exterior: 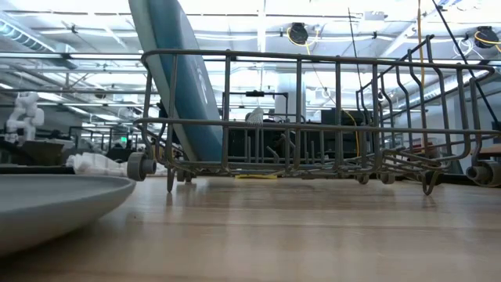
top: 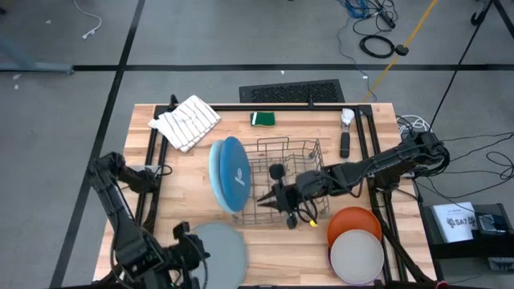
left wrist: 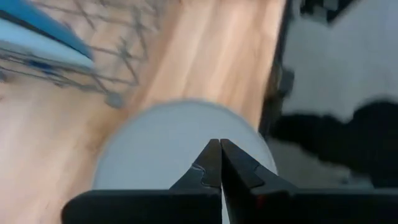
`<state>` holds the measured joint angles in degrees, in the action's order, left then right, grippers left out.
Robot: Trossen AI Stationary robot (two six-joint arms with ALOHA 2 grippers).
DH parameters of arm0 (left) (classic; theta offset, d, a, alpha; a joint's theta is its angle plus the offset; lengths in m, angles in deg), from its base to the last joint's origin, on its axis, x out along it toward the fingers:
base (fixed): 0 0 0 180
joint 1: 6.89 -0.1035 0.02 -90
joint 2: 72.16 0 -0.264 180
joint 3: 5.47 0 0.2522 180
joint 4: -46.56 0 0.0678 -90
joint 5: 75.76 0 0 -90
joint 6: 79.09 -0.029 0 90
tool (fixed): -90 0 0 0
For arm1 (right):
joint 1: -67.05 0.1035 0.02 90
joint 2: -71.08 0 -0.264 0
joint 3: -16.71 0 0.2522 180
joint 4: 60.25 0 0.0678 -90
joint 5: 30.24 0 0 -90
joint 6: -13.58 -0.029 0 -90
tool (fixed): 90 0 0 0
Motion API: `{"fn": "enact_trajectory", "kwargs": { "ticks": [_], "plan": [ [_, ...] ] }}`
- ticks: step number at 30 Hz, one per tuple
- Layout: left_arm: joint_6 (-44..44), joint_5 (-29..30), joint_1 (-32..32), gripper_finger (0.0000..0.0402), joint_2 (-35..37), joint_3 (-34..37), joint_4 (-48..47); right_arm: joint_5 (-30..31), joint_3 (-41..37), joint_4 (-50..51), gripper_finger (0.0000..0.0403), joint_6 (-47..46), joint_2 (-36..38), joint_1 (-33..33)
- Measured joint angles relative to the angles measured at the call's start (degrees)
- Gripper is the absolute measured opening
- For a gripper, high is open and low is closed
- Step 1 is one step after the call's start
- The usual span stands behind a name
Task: Sort dishes
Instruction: Put the gray plate into the dish rack
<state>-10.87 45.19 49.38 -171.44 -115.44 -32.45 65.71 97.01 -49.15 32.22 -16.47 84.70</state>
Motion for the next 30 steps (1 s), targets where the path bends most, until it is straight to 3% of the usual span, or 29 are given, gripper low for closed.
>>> {"fn": "enact_trajectory", "kwargs": {
  "ticks": [3,7,14,18,30],
  "plan": [
    [-5.31,-5.65,0.00,0.0025,-2.48,0.02,4.87,1.56,0.01,-0.08,0.0091,-0.16,-0.05,1.34],
    [-7.48,-10.98,0.00,0.0097,-6.56,0.02,13.46,5.97,0.00,-0.01,0.0133,-0.69,-0.05,1.71],
    [-2.16,-19.22,0.00,0.0216,-14.76,-0.14,20.13,6.19,0.00,-0.07,0.0145,-1.53,-0.05,1.47],
    [3.26,-25.33,0.00,0.0229,-18.11,-0.22,20.08,6.21,0.00,-0.08,0.0139,-1.67,-0.05,1.47],
    [5.46,-26.24,0.48,0.0231,-22.91,-0.35,24.13,6.25,0.00,-0.03,0.0137,-2.76,-0.05,1.47]
  ]
}}
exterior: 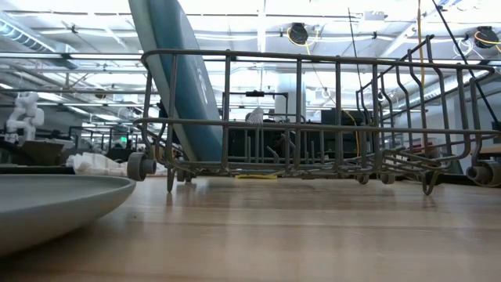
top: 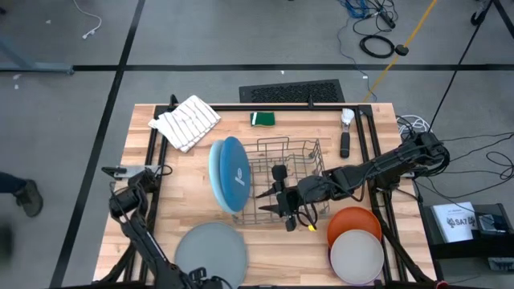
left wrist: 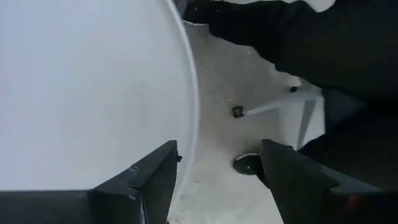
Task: Sort dishes
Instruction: Put the gray plate into the dish rack
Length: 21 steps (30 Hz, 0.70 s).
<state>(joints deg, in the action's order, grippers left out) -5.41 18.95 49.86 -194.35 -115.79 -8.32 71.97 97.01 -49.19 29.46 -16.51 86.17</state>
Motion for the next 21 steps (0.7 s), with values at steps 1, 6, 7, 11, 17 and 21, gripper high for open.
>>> {"fn": "enact_trajectory", "kwargs": {
  "ticks": [1,6,7,11,17,21],
  "plan": [
    [0.01,-0.02,0.00,0.0231,-0.46,0.00,-0.09,0.00,0.00,0.04,0.0137,0.00,0.00,0.00],
    [0.64,-0.24,-0.15,0.0231,-2.38,0.00,-0.78,0.00,0.00,0.03,0.0137,-0.01,0.00,0.00],
    [0.98,-0.24,-0.15,0.0231,-2.72,-0.02,-1.19,0.02,0.00,0.03,0.0137,0.00,0.00,0.00],
    [1.53,-1.25,-0.31,0.0231,-3.81,-0.02,-3.80,0.02,0.00,0.04,0.0137,0.04,0.00,0.00],
    [3.52,-1.52,-0.69,0.0231,-4.00,-0.04,-8.80,0.02,0.00,0.02,0.0137,0.12,0.00,0.00],
    [4.18,-1.43,-1.01,0.0231,-4.00,-0.07,-12.59,0.02,0.00,0.00,0.0137,0.20,0.00,0.00]
  ]
}}
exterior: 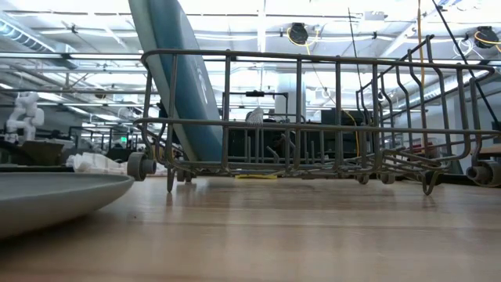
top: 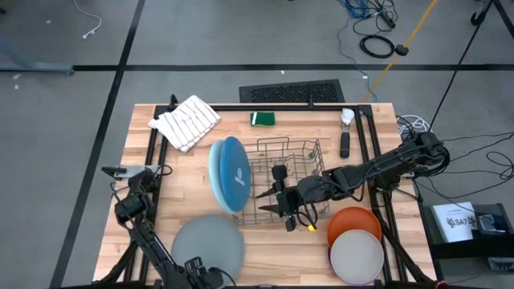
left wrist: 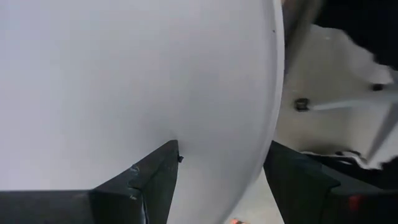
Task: Sort dishes
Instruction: Put the gray plate into the dish rack
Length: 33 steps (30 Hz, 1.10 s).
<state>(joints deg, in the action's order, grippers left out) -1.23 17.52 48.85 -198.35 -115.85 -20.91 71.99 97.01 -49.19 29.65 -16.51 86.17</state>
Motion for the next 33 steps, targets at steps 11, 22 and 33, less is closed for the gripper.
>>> {"fn": "enact_trajectory", "kwargs": {
  "ticks": [11,22,33],
  "plan": [
    [-0.46,1.84,-0.51,0.0231,0.00,0.02,-2.50,-0.02,0.00,0.01,0.0137,0.00,0.00,0.00],
    [-1.94,5.85,-1.60,0.0154,0.17,2.17,-1.64,-0.02,0.00,-0.03,0.0137,0.00,0.00,0.00],
    [-5.11,10.81,-3.16,0.0079,0.37,6.05,2.46,-0.09,0.00,0.00,0.0137,-0.17,0.00,0.00]
  ]
}}
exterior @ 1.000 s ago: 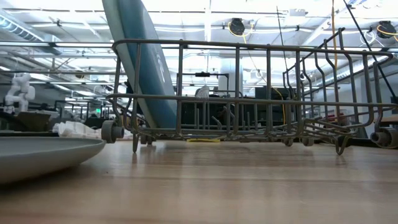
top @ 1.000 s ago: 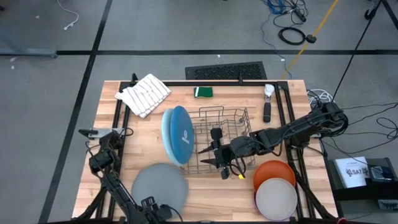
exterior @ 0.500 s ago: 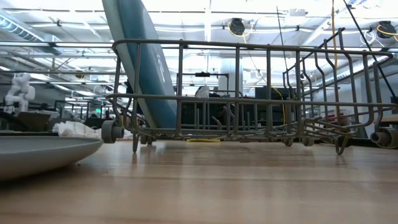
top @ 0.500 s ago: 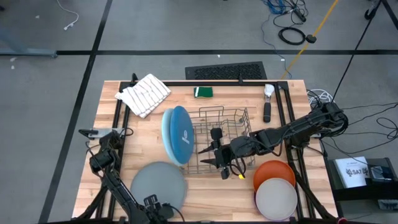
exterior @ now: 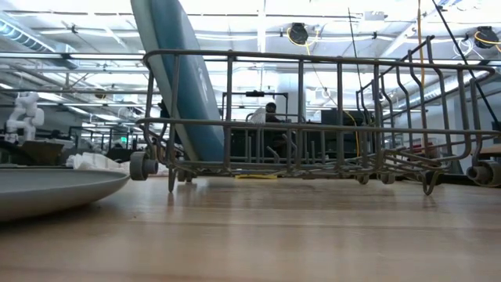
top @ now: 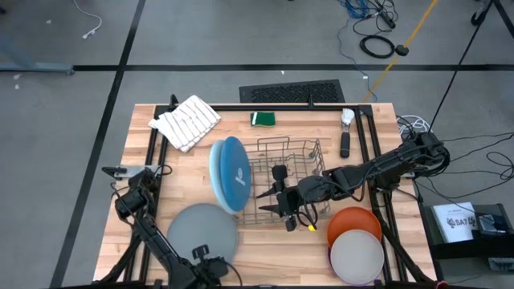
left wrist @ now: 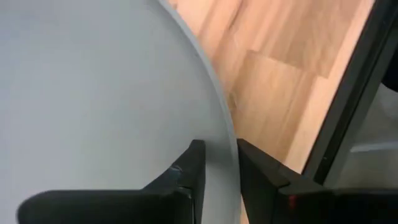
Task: Sort dishes
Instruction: Put the gray plate into the dish rack
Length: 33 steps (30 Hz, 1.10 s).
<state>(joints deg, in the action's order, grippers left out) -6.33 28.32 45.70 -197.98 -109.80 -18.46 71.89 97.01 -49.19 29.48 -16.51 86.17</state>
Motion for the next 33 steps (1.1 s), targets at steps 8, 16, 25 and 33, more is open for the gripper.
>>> {"fn": "enact_trajectory", "kwargs": {
  "ticks": [8,16,25,33],
  "plan": [
    [-0.80,0.60,-0.40,0.0013,0.14,0.49,-0.09,0.01,0.00,0.00,0.0137,0.00,0.00,0.00],
    [-1.70,-1.50,-0.01,0.0000,0.25,-0.20,-2.03,0.02,0.00,0.00,0.0137,-0.02,0.00,0.00],
    [-1.05,-2.81,0.96,0.0001,4.84,-3.82,-11.77,0.01,0.00,0.02,0.0137,0.00,0.00,0.00],
    [-1.31,4.48,1.02,0.0001,9.35,-3.95,-11.94,-3.15,0.00,0.79,0.0137,0.52,-0.15,1.24]
  ]
}}
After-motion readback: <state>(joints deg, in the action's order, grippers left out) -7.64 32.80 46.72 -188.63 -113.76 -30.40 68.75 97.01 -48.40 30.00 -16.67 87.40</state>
